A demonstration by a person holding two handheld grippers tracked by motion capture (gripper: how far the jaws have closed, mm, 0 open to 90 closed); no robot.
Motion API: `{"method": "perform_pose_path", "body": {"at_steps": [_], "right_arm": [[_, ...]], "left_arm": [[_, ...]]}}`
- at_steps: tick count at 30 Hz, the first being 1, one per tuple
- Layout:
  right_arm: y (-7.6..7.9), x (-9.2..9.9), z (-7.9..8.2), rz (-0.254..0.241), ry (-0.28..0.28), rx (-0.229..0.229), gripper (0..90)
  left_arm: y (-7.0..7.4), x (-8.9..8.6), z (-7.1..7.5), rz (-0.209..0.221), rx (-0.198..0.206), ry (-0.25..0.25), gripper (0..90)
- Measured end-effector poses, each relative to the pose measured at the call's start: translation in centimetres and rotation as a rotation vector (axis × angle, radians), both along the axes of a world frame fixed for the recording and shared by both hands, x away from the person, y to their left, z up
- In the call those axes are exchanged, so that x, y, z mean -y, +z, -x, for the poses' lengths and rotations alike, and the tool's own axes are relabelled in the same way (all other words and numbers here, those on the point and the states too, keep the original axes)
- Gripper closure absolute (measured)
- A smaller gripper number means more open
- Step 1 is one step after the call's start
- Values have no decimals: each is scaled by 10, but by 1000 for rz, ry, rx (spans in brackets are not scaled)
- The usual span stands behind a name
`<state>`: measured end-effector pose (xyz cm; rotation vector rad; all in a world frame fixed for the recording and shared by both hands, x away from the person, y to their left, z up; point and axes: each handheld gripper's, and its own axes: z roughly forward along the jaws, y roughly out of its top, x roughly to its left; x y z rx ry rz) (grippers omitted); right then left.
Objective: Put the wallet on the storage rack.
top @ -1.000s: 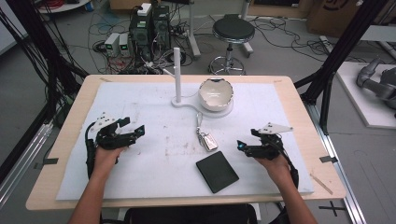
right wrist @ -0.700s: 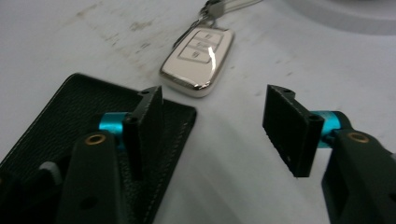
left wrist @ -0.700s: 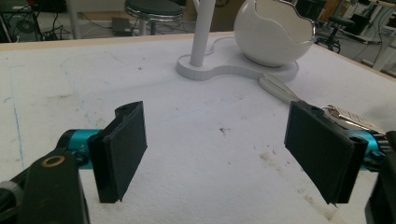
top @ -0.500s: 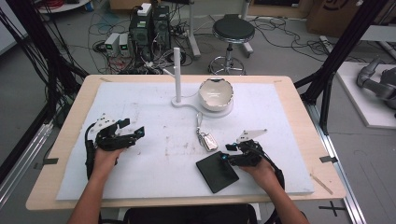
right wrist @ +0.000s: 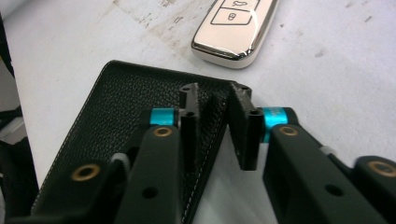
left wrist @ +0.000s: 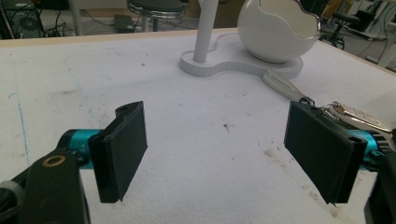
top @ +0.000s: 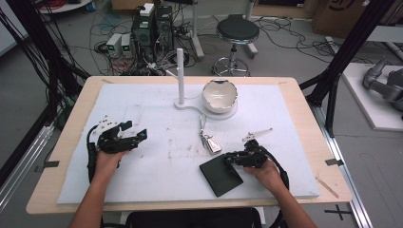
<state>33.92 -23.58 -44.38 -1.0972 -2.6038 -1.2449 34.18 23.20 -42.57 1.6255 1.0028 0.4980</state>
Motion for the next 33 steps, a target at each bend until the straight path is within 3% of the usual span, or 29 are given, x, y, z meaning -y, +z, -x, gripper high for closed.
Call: {"method": "perform_pose_path", "body": {"at_steps": [5,8,11,12,13,14,19,21,25,30,33], "right_arm": [[5,2,3,30,6,62,900],[8,6,3,23,7,62,900],[6,9,1,-18,2,23,899],[5,8,1,-16,7,12,802],[5,8,1,-16,7,12,802],[1,3,2,4,25,-31,647],[0,3,3,-8,48,-56,703],[-1,6,0,-23,24,-98,769],[-2,7,-2,-36,8,-115,815],[0,9,-2,-44,16,-102,876],[2,7,0,-31,25,-52,883]], "left_arm": [[0,-1,0,-3,0,4,213],[0,-1,0,-4,1,3,213],[0,0,0,-2,1,2,214],[0,0,0,-3,2,0,214],[0,-1,0,-5,3,0,214],[0,-1,0,-4,1,4,214],[0,-1,0,-5,-1,6,214],[-1,-1,0,-7,-3,4,214],[-1,0,-1,-11,0,3,214],[0,1,0,-10,-1,5,214],[-1,0,0,-12,-1,5,214]]}}
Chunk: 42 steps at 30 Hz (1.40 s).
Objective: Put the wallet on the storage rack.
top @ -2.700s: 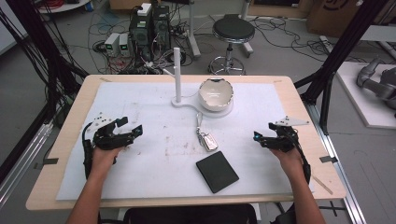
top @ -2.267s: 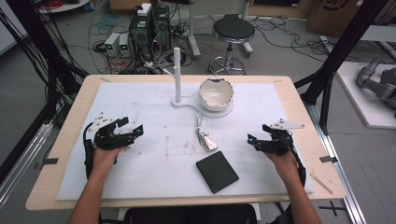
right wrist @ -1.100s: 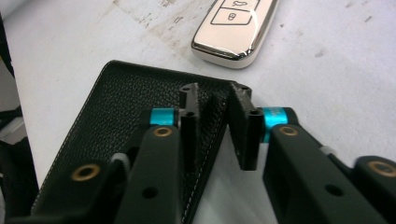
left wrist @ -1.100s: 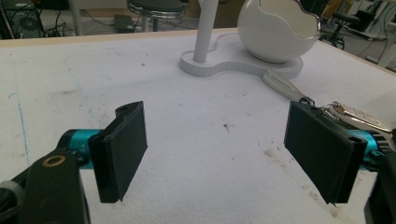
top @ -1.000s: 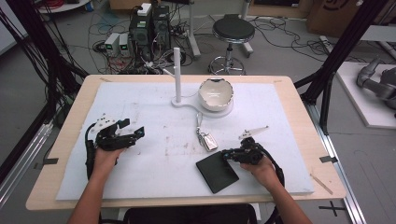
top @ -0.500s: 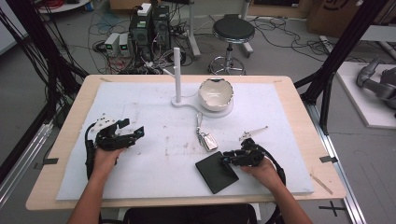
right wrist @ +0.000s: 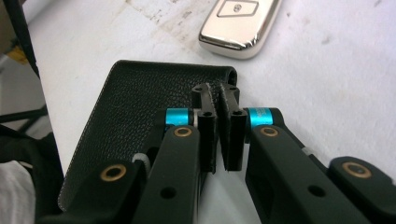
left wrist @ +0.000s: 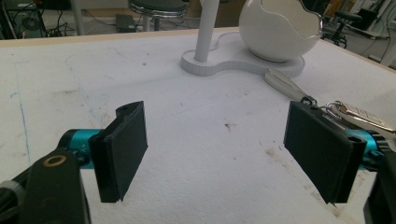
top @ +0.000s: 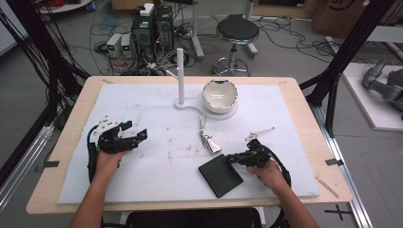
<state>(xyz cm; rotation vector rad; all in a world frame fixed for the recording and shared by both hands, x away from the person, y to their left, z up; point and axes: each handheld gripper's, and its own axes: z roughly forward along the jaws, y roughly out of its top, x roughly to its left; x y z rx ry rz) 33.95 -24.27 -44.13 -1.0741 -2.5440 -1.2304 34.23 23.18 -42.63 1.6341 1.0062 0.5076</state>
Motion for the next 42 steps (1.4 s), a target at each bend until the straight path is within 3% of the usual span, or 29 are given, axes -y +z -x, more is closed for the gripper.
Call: {"method": "perform_pose_path", "body": {"at_steps": [8,14,18,21,24,25,26,27,29,33,34,38,40,42], "right_arm": [[13,23,-5,-26,-46,18,890],[25,53,-14,-9,-152,52,900],[33,70,-19,20,-224,110,900],[30,81,-25,22,-265,89,900],[26,81,-21,13,-261,86,886],[23,79,-19,3,-239,68,756],[19,76,-18,4,-225,48,689],[16,74,-17,9,-211,38,653],[12,65,-14,74,-172,18,581],[4,51,-14,108,-85,-17,583],[4,51,-14,108,-85,-17,583],[1,58,-20,47,-100,-100,620],[1,60,-22,39,-101,-122,606],[1,58,-20,51,-82,-87,558]], "left_arm": [[0,-1,1,3,1,3,214],[0,-1,0,2,-2,2,215],[-1,0,0,-2,-4,3,215],[0,1,0,-4,-2,-1,214],[-1,0,0,-5,-4,1,215],[-1,0,0,-4,-5,2,215],[-1,0,0,-5,-5,2,215],[-1,1,0,-6,-5,2,215],[-1,1,0,-6,-7,0,215],[-1,2,0,-6,-6,-3,215],[-1,2,0,-7,-6,-2,215],[-1,3,0,-7,-5,-5,215],[-1,2,0,-8,-4,-5,215],[-1,2,0,-8,-6,-4,215]]}}
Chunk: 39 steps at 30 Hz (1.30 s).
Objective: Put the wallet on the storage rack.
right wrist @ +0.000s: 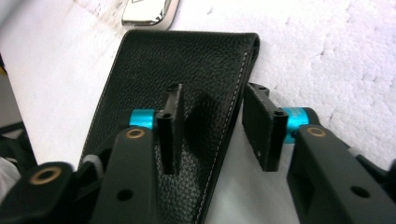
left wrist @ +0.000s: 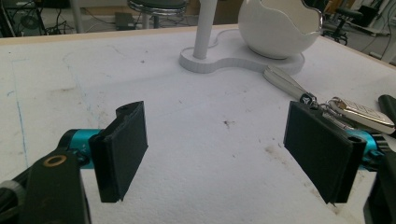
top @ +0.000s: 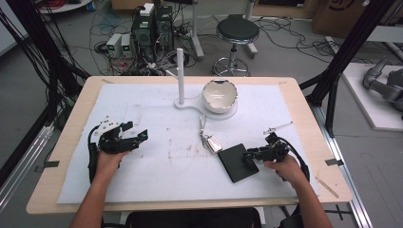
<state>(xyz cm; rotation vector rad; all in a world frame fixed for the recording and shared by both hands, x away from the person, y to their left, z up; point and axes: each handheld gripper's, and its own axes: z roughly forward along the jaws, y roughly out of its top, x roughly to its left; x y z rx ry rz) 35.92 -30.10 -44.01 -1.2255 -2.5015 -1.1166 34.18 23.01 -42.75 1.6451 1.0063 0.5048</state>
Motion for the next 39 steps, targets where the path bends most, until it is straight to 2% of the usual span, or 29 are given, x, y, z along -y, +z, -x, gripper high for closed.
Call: {"method": "perform_pose_path", "body": {"at_steps": [2,5,8,9,10,13,16,21,23,26,31,36,37,38,39], "right_arm": [[1,-2,1,9,9,3,543],[0,-2,2,27,3,24,603],[1,-2,1,25,-19,6,671],[0,0,0,9,-47,-30,721],[0,0,0,9,-47,-30,721],[-4,8,-5,-60,-80,-112,787],[-5,11,-7,-90,-75,-122,817],[1,12,-5,-106,-67,-88,835],[6,15,-3,-108,-65,-61,837],[12,22,-1,-128,-85,-36,843],[27,34,2,-106,-130,29,847],[48,38,4,-22,-184,126,851],[54,38,5,12,-189,144,851],[58,37,5,26,-189,160,854],[70,32,4,69,-183,193,854]], "left_arm": [[0,0,0,1,0,1,215],[0,1,0,-4,-1,0,215],[0,2,0,-3,-2,-1,216],[0,2,0,-3,-2,-2,216],[0,3,0,-4,-2,-1,216],[0,4,0,-7,0,-4,216],[0,3,0,-5,0,-3,216],[0,2,0,-3,-4,-1,216],[0,3,0,-1,-1,-1,216],[0,3,0,-3,-1,1,217],[0,3,-1,-6,0,-2,217],[-1,3,-1,-6,-2,0,217],[-1,3,-1,-6,-2,0,217],[-1,3,-1,-7,-1,-1,217],[-1,4,-2,-6,-1,-3,217]]}}
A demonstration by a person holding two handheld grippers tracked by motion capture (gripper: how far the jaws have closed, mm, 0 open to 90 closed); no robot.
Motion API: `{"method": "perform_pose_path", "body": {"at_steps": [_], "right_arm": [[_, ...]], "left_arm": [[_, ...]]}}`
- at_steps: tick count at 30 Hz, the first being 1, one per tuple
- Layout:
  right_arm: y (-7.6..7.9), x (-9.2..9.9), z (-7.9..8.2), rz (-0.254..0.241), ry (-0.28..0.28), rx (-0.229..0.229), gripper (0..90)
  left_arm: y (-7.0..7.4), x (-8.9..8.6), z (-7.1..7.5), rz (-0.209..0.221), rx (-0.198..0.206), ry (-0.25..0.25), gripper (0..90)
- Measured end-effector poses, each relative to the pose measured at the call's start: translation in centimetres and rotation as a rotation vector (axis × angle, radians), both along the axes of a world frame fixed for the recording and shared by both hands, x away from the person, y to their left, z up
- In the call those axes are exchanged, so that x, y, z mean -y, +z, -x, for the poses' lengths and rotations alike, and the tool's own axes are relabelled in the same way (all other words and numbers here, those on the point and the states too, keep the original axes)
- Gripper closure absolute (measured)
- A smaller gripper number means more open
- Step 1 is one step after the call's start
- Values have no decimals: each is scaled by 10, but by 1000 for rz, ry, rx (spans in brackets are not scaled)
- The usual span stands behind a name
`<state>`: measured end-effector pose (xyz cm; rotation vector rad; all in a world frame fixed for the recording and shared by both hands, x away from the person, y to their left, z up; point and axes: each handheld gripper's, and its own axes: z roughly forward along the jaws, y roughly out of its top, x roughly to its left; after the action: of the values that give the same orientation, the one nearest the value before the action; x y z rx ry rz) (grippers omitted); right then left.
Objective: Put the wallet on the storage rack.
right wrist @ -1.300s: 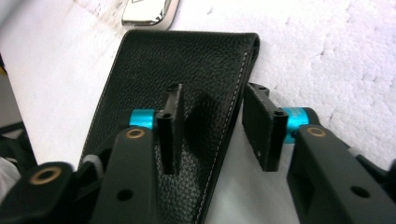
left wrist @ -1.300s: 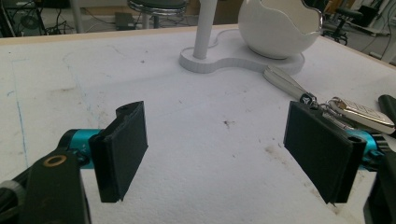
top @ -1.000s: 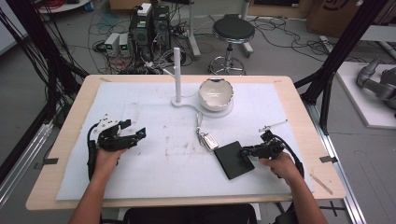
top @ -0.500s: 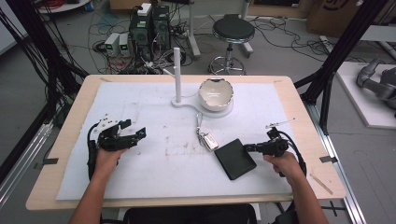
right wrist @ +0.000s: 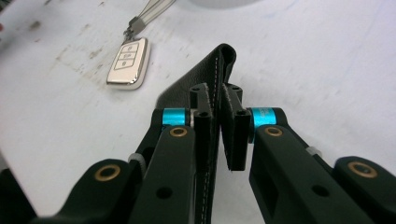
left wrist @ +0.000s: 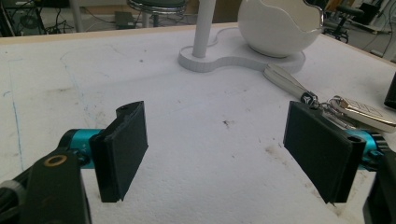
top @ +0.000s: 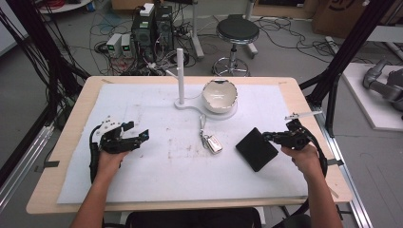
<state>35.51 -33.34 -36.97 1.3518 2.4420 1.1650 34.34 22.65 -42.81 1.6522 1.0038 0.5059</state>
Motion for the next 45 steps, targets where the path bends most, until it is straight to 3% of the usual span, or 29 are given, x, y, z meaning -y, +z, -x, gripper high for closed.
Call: {"method": "perform_pose_path", "body": {"at_steps": [3,6,12,20,25,29,35,45], "right_arm": [[9,-5,-1,33,2,19,856],[19,-18,-2,99,15,42,857],[21,-37,4,70,64,92,855],[15,-42,5,20,99,135,824],[0,-49,4,70,119,110,767],[-7,-46,5,63,110,124,759],[-19,-42,13,107,128,125,717],[-25,-18,35,43,115,204,652]], "left_arm": [[0,1,0,1,0,1,217],[0,1,0,0,1,1,217],[0,1,0,1,0,1,217],[0,0,0,1,2,1,217],[1,0,0,3,2,1,217],[1,-1,0,4,0,3,217],[1,-1,0,4,1,3,217],[1,0,1,1,2,2,217]]}}
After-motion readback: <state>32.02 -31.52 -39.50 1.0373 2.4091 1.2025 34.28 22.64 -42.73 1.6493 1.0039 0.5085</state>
